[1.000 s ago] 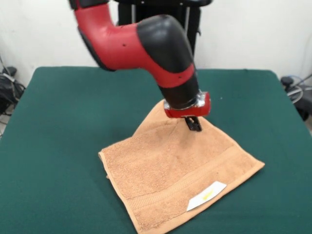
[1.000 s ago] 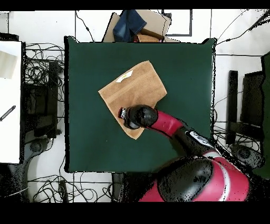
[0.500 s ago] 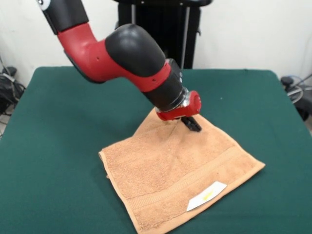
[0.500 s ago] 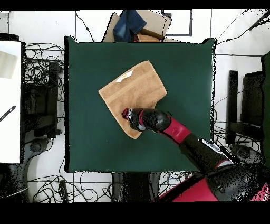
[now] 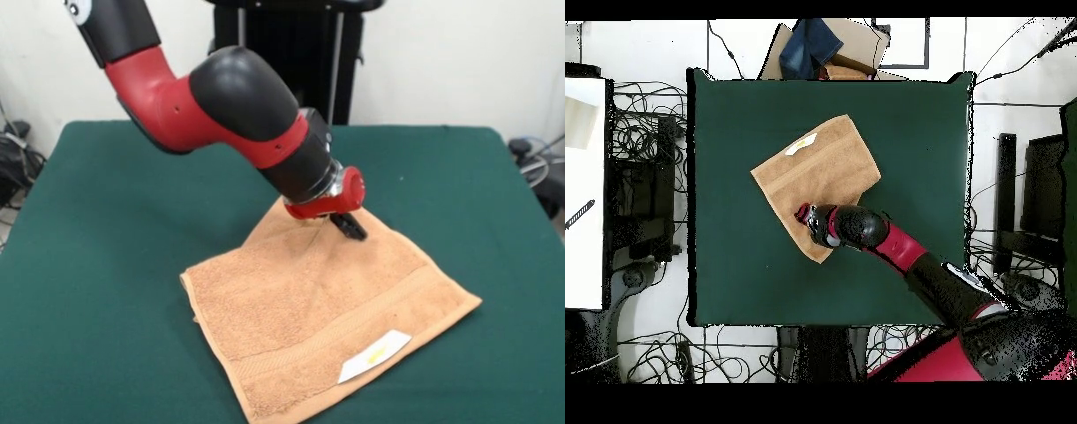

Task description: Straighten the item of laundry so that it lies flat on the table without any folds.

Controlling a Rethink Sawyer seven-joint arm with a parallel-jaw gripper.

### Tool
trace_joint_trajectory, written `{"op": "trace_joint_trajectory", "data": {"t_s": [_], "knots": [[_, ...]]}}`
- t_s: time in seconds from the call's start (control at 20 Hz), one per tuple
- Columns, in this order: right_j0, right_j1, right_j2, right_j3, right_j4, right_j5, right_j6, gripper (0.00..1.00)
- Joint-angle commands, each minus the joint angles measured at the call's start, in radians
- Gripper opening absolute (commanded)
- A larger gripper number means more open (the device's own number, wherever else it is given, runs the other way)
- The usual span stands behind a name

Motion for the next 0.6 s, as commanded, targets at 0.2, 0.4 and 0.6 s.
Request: {"op": "trace_joint_trajectory", "data": {"t_s": [0.2, 0.4, 0.6], "knots": [[0.233, 0.551, 0.045, -0.291, -0.166, -0.756, 0.269, 0.0], [0.25, 0.547, 0.041, -0.306, -0.18, -0.763, 0.306, 0.0], [0.276, 0.538, 0.029, -0.323, -0.184, -0.784, 0.349, 0.0]]}}
